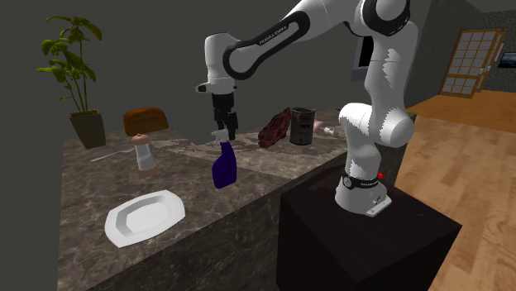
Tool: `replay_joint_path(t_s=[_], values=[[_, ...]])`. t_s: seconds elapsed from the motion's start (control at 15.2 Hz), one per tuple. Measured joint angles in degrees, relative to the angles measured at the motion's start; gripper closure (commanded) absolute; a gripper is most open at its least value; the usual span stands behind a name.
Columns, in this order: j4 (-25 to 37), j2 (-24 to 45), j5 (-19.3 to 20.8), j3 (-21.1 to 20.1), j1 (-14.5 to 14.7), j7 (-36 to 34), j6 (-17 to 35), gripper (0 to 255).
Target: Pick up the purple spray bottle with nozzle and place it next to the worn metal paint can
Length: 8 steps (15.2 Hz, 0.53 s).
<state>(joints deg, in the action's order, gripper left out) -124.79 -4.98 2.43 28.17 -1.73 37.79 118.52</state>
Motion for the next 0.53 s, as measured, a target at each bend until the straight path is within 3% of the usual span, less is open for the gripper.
replay_joint_path(t_s=[0.2, 0.26, 0.53], values=[[-0.06, 0.01, -0.01, 0.0, 0.0, 0.0, 0.09, 0], [-0.06, 0.01, -0.01, 0.0, 0.0, 0.0, 0.09, 255], [-0.06, 0.01, -0.01, 0.0, 0.0, 0.0, 0.09, 255]])
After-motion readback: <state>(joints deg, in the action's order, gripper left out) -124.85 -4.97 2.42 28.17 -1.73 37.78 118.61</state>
